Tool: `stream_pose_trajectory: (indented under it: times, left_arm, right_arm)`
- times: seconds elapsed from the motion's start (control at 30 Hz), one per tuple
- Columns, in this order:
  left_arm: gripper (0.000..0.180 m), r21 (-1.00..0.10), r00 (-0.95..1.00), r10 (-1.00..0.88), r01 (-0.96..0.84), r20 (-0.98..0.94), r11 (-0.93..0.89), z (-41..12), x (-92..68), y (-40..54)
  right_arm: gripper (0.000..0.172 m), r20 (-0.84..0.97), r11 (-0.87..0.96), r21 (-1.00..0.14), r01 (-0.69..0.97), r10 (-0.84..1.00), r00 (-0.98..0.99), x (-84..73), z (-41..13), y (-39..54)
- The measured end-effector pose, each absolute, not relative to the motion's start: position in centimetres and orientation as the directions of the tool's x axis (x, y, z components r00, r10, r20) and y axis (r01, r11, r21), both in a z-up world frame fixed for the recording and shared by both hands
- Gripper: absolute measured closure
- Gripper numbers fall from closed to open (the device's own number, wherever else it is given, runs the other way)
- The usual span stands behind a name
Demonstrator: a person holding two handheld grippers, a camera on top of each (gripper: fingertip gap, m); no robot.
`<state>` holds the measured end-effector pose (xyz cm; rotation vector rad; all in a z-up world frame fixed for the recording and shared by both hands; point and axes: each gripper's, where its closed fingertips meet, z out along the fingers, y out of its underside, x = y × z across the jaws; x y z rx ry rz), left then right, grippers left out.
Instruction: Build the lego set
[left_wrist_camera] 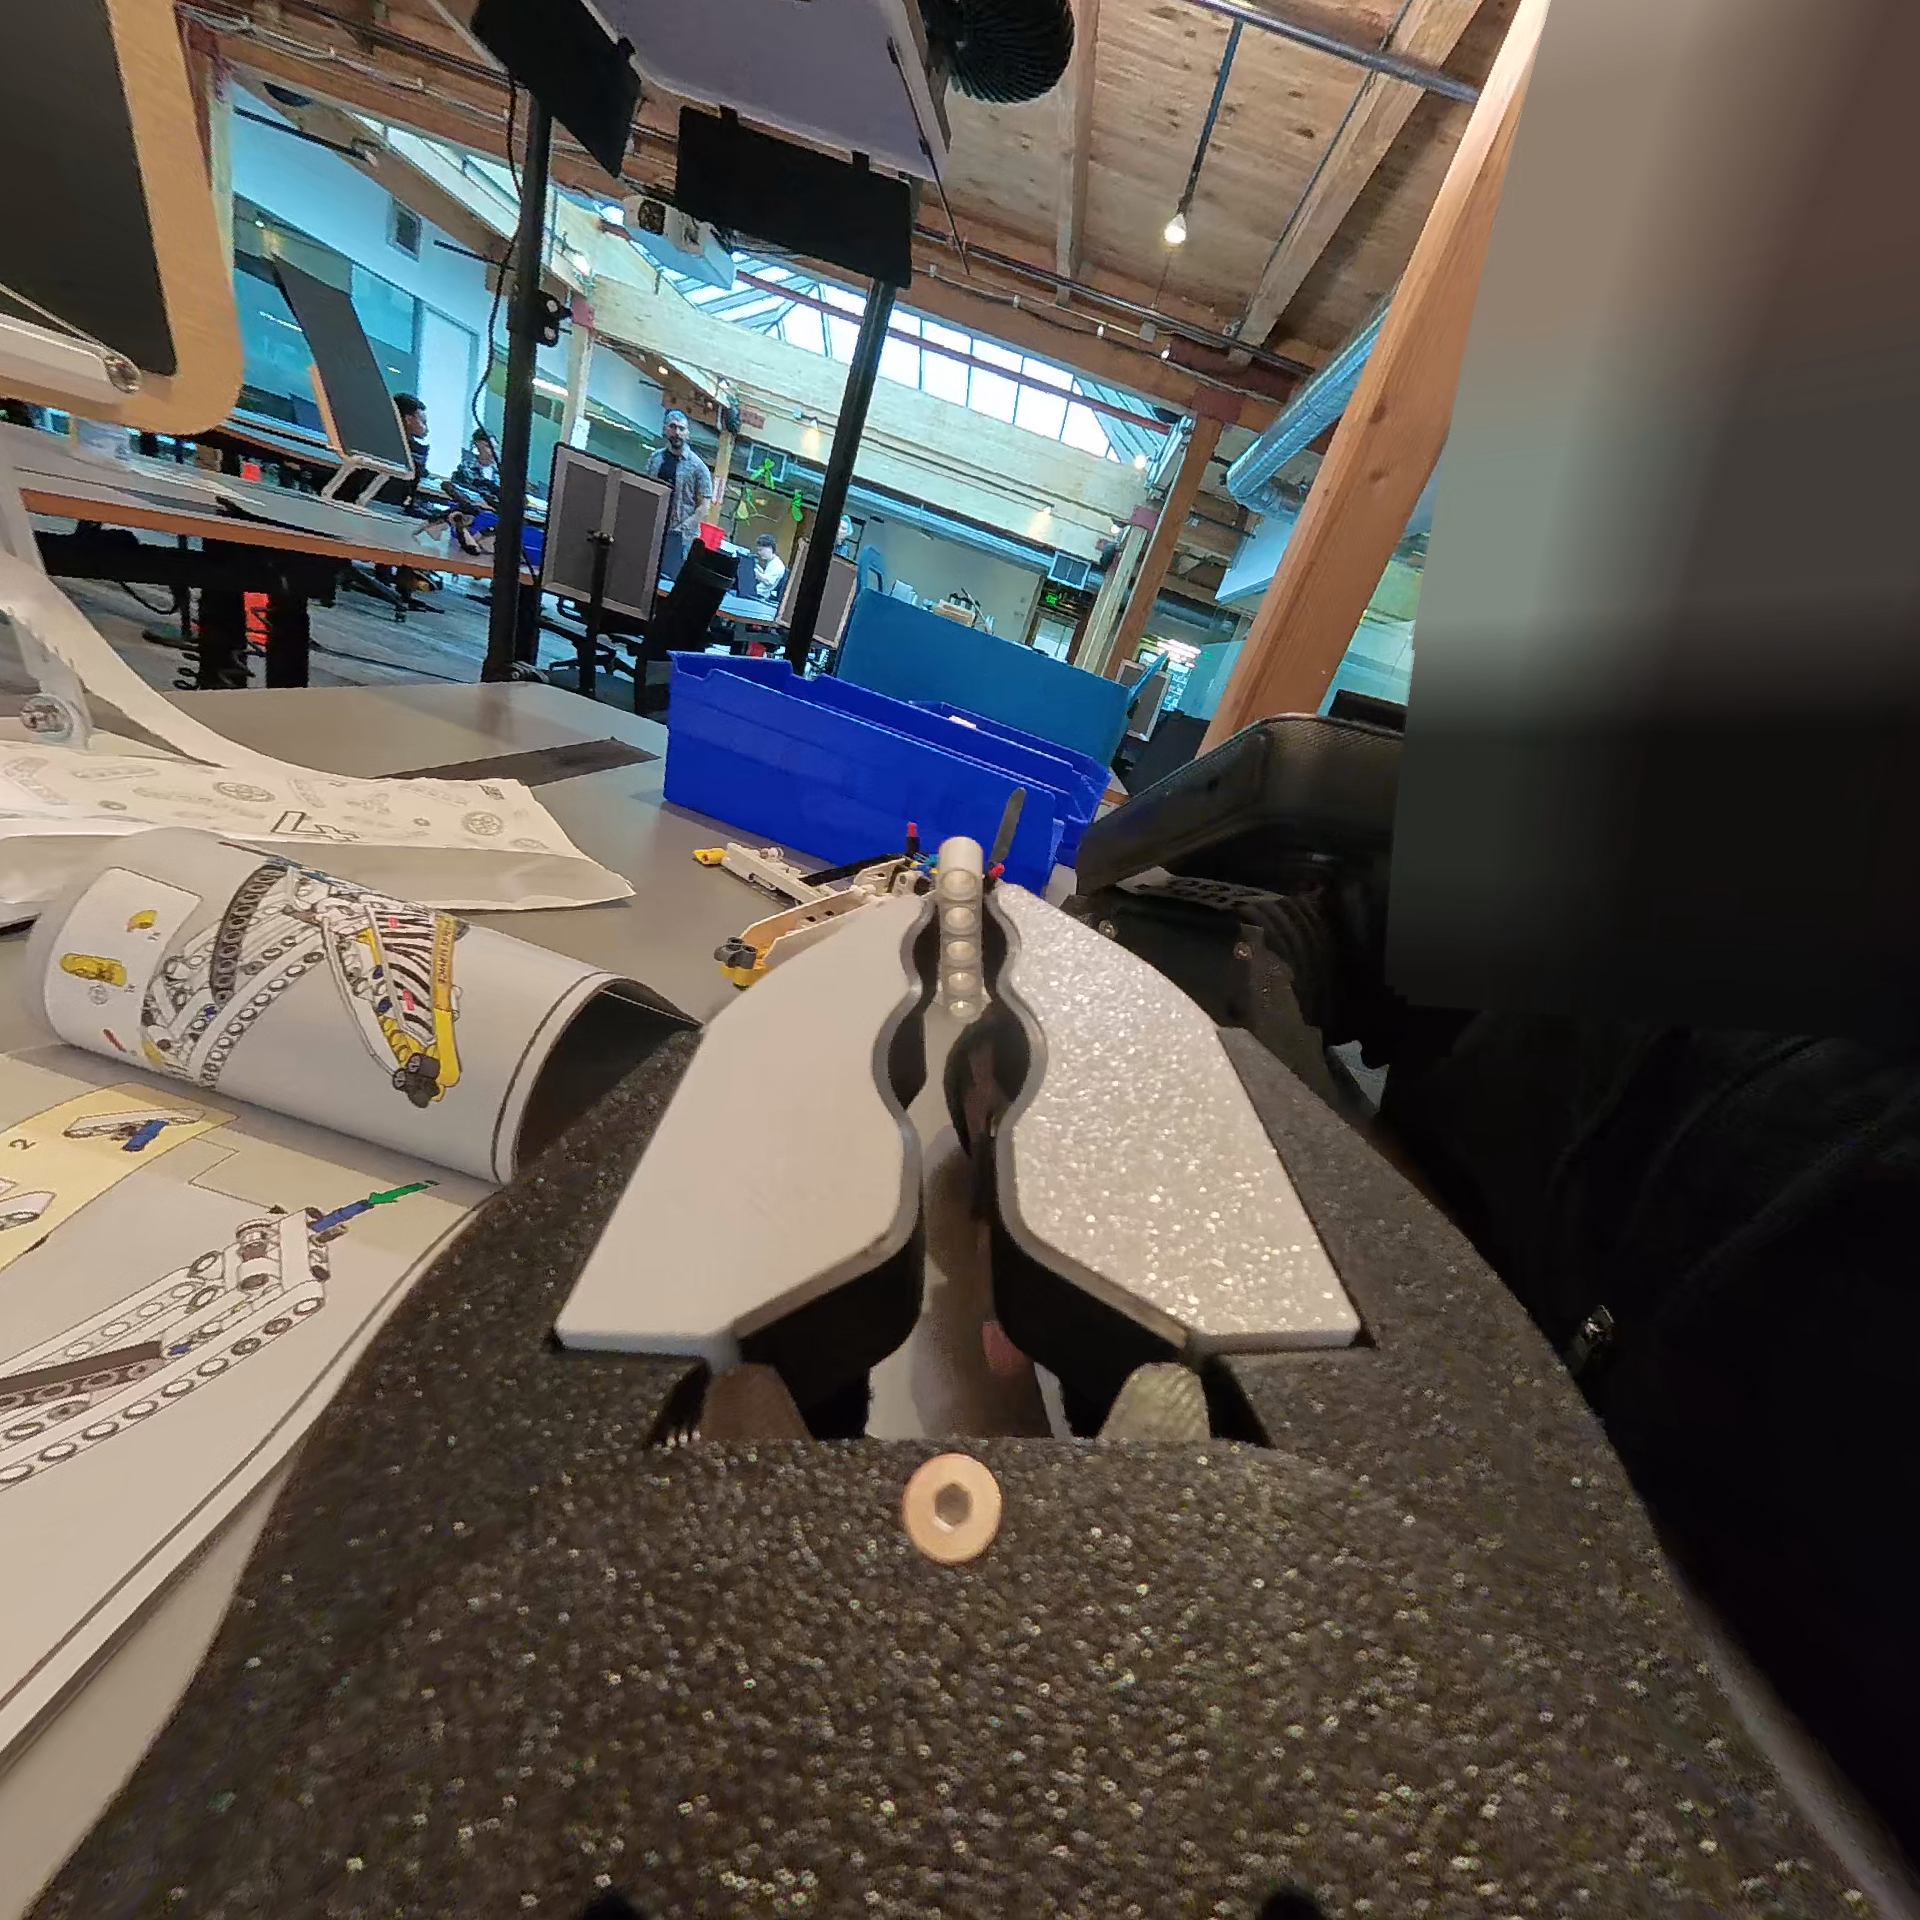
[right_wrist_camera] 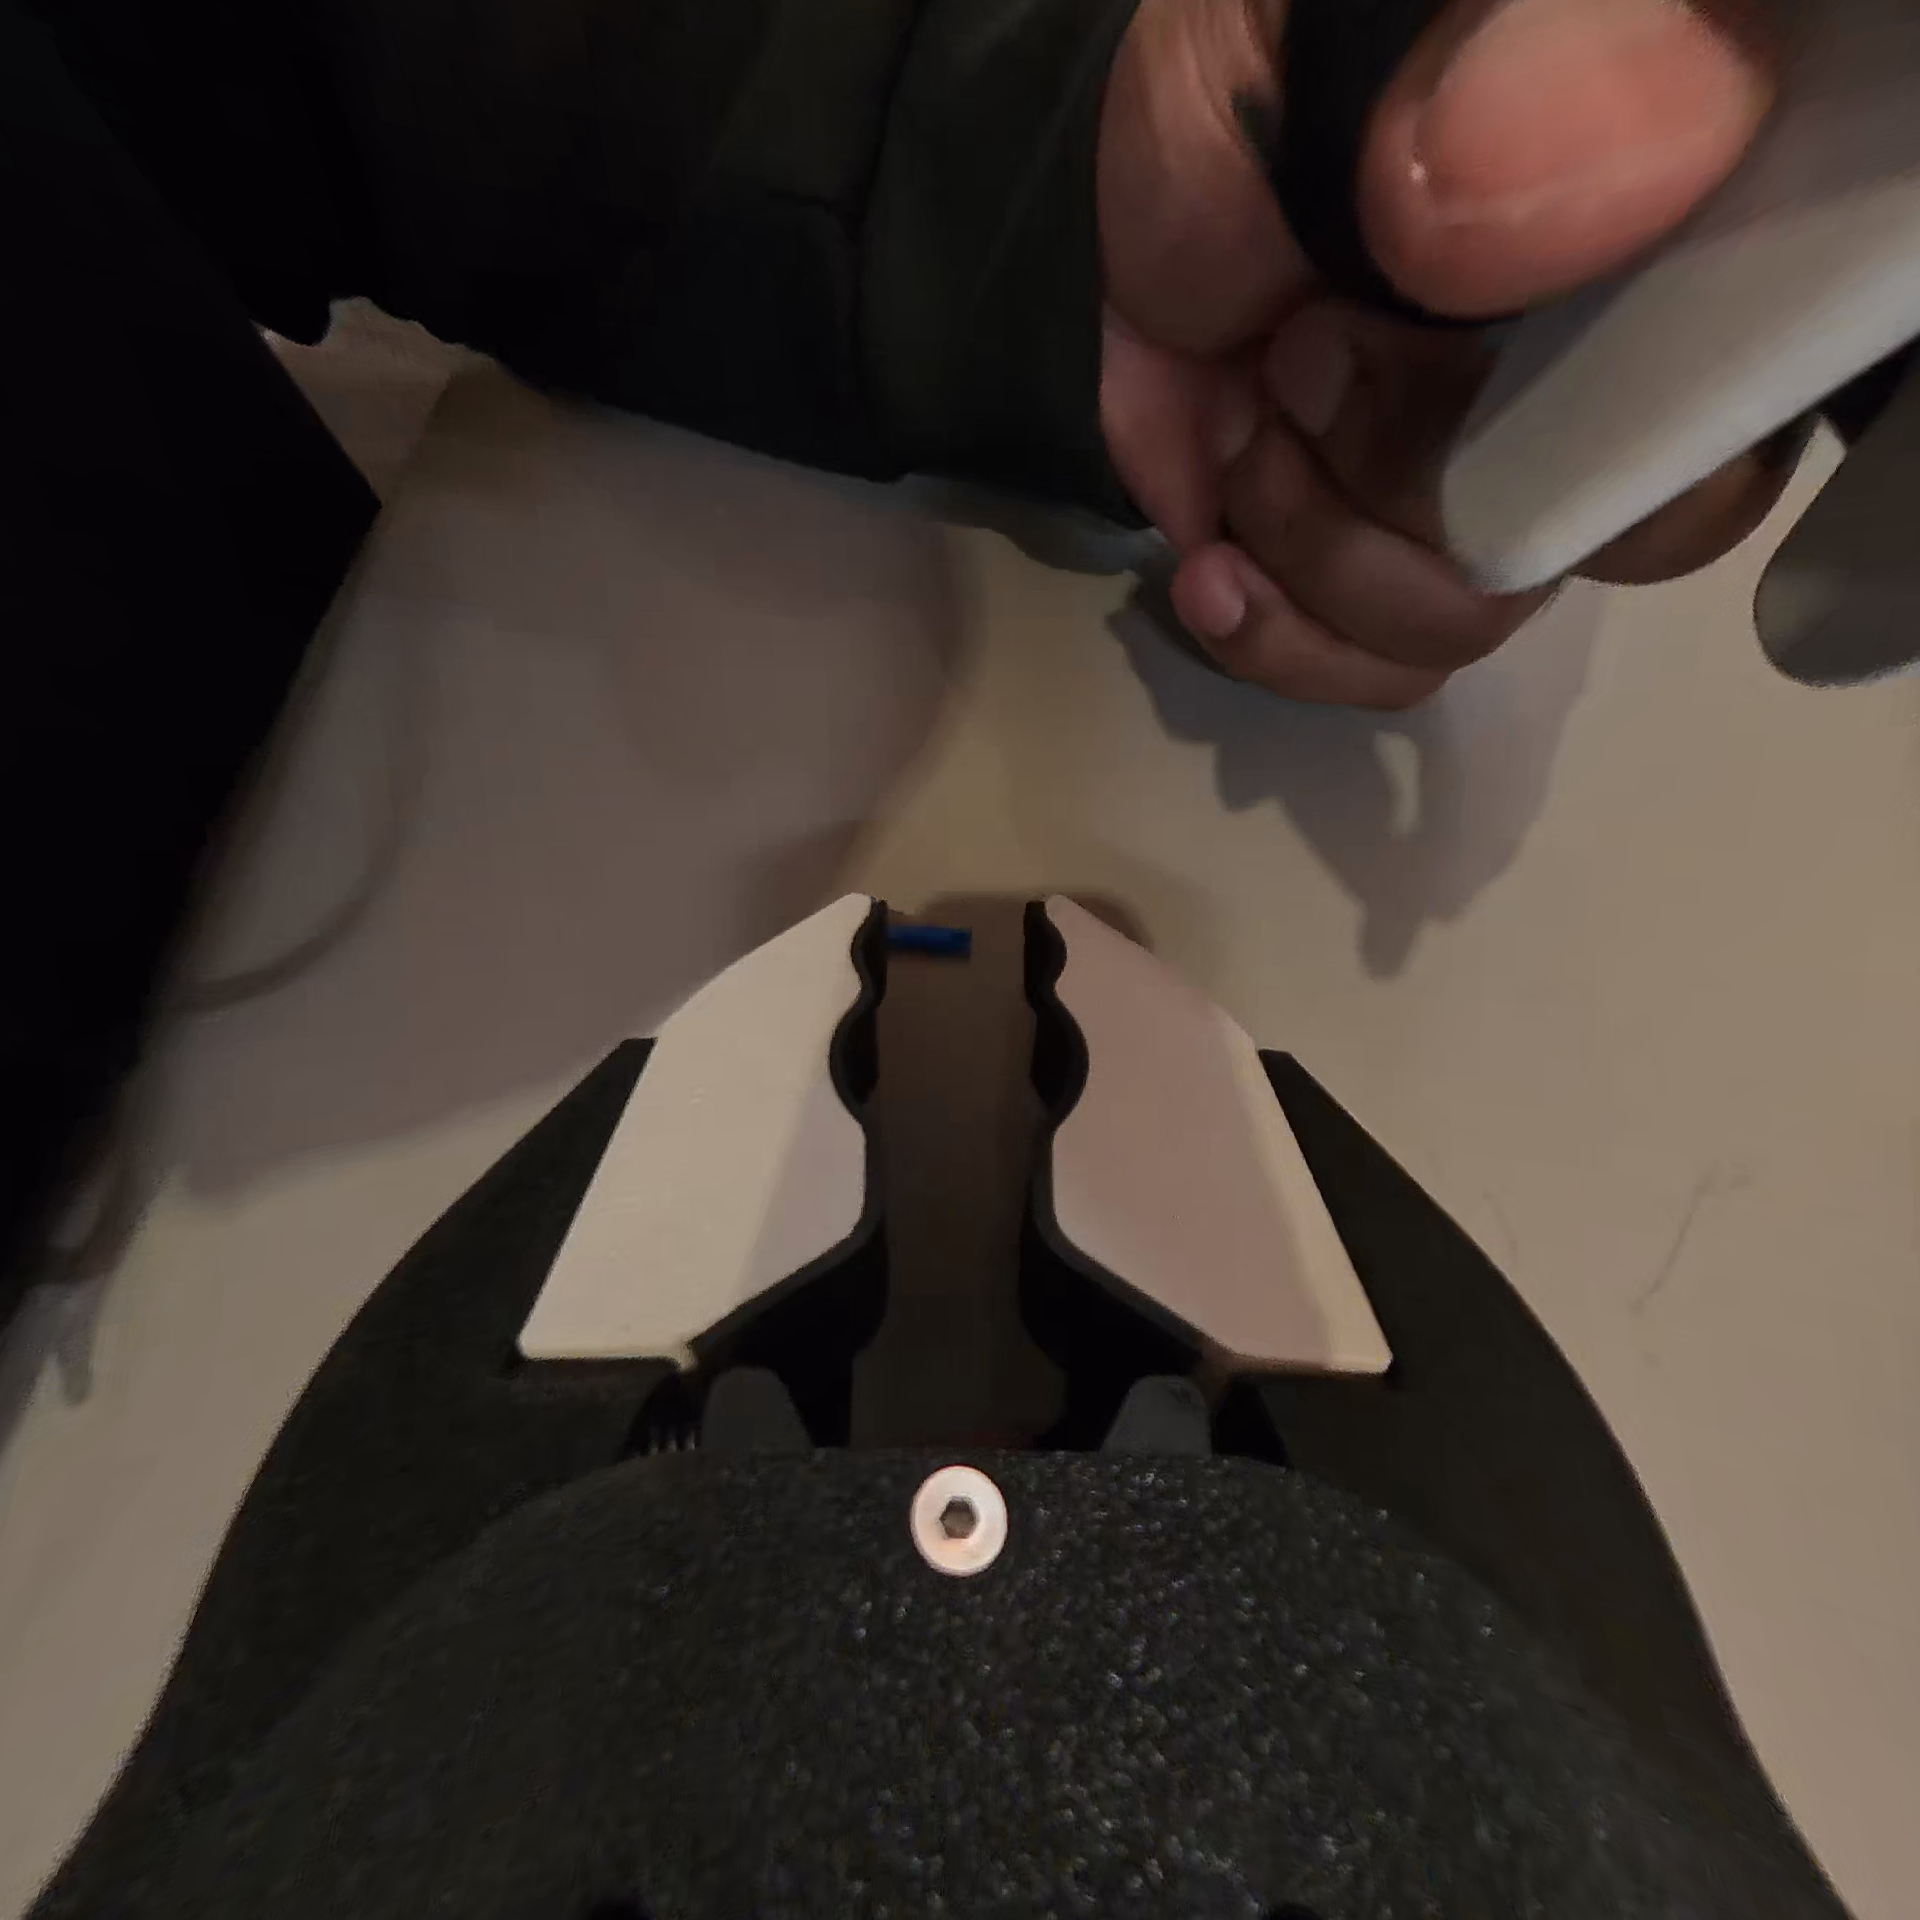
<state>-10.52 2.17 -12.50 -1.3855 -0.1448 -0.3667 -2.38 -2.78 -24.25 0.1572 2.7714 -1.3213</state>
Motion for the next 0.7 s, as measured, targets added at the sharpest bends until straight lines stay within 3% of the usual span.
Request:
stream_pose_trajectory:
  times: [0.03, 0.23, 0.37, 0.7]
  left_arm:
    - [0.173, -0.933, 0.935, -0.174, 0.333, 0.309, 0.136, -12.5, -10.3, 2.2]
    - [0.173, -0.940, 0.934, -0.214, 0.317, 0.286, 0.125, -12.3, -9.2, 2.5]
    - [0.173, -0.944, 0.932, -0.243, 0.304, 0.268, 0.126, -12.0, -8.5, 2.4]
    - [0.173, -0.944, 0.943, -0.199, 0.298, 0.267, 0.145, -11.9, -9.6, 1.8]
  right_arm:
    - [0.146, -0.097, 0.631, -0.767, 0.115, 0.064, -0.993, -2.4, -24.4, -2.9]
    - [0.147, -0.056, 0.678, -0.730, 0.084, 0.063, -0.996, -2.2, -25.3, -2.9]
    - [0.162, -0.021, 0.711, -0.700, 0.074, 0.083, -0.996, -2.4, -25.9, -2.8]
    - [0.167, -0.079, 0.661, -0.735, 0.148, 0.133, -0.988, -3.0, -25.2, -2.4]
